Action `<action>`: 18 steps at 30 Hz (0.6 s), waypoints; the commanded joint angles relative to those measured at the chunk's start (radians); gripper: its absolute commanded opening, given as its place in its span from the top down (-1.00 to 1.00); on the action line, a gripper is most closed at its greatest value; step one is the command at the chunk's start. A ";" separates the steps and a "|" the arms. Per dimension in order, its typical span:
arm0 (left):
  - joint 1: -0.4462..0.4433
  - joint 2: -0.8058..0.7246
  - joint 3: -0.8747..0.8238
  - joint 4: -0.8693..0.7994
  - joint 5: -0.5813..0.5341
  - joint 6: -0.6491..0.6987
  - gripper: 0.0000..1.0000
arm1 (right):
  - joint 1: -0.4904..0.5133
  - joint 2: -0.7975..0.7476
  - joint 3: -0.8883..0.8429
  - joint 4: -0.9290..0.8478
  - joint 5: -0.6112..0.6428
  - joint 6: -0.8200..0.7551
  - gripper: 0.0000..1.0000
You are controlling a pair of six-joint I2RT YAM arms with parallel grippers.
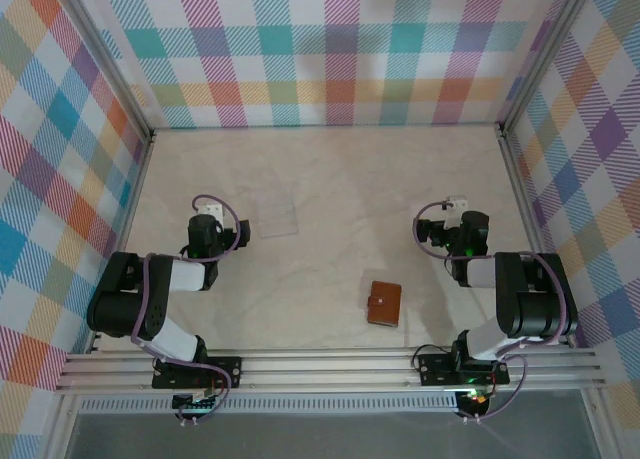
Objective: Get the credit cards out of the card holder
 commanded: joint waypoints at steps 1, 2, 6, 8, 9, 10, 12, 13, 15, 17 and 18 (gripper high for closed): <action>0.019 0.016 0.029 0.072 -0.003 0.014 -1.00 | 0.010 0.011 0.031 0.082 -0.036 0.028 -0.99; 0.018 0.015 0.029 0.072 -0.003 0.013 -1.00 | 0.010 0.012 0.031 0.082 -0.037 0.029 -0.99; 0.018 0.016 0.029 0.072 -0.003 0.014 -1.00 | 0.011 0.012 0.031 0.081 -0.036 0.029 -0.99; 0.019 0.016 0.030 0.072 -0.003 0.014 -1.00 | 0.010 0.012 0.031 0.082 -0.036 0.029 -0.99; 0.018 0.015 0.029 0.072 -0.004 0.014 -1.00 | 0.011 0.012 0.031 0.082 -0.036 0.029 -0.99; 0.018 0.015 0.029 0.073 -0.004 0.014 -1.00 | 0.010 0.012 0.031 0.082 -0.036 0.029 -0.99; 0.016 0.014 0.029 0.073 -0.006 0.014 -1.00 | 0.010 0.011 0.031 0.082 -0.036 0.029 -0.99; 0.013 0.014 0.028 0.075 -0.009 0.014 -1.00 | 0.010 0.012 0.029 0.082 -0.036 0.028 -0.99; 0.014 0.013 0.028 0.075 -0.010 0.014 -1.00 | 0.010 0.012 0.029 0.083 -0.036 0.029 -0.99; 0.014 0.014 0.028 0.074 -0.009 0.014 -1.00 | 0.010 0.012 0.030 0.082 -0.036 0.029 -0.99; 0.014 0.013 0.028 0.075 -0.009 0.014 -1.00 | 0.010 0.012 0.031 0.082 -0.036 0.030 -0.99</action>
